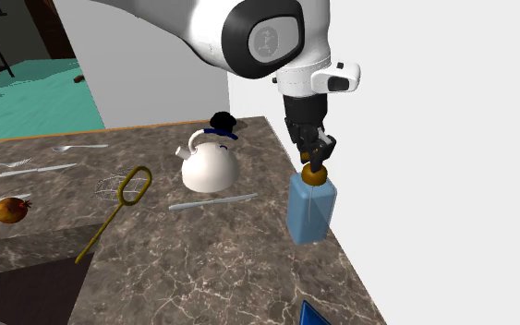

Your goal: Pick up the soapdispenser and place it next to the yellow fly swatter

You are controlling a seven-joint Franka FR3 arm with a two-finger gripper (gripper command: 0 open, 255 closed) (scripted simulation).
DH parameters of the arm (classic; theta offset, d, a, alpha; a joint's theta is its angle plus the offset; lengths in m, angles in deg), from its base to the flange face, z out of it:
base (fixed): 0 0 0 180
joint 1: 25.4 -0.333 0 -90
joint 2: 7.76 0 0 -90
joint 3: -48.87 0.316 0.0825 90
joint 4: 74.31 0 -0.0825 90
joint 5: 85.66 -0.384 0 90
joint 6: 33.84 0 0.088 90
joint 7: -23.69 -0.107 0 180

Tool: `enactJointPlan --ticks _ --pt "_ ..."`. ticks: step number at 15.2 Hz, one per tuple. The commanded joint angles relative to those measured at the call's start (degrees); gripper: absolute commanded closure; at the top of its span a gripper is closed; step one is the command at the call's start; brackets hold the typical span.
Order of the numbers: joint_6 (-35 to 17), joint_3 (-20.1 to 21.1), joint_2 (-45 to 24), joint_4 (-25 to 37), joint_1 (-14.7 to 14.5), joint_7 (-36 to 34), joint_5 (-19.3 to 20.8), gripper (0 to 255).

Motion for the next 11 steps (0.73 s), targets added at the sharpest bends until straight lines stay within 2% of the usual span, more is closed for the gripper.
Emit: enactJointPlan --ticks 1,4,11 --pt "0.0 0.0 -0.01 -0.01 0.0 0.0 0.0 255" --pt "0.01 0.0 -0.01 0.0 0.0 0.0 0.0 255" --pt "4.99 0.11 1.55 3.46 0.05 0.46 -0.5 255"
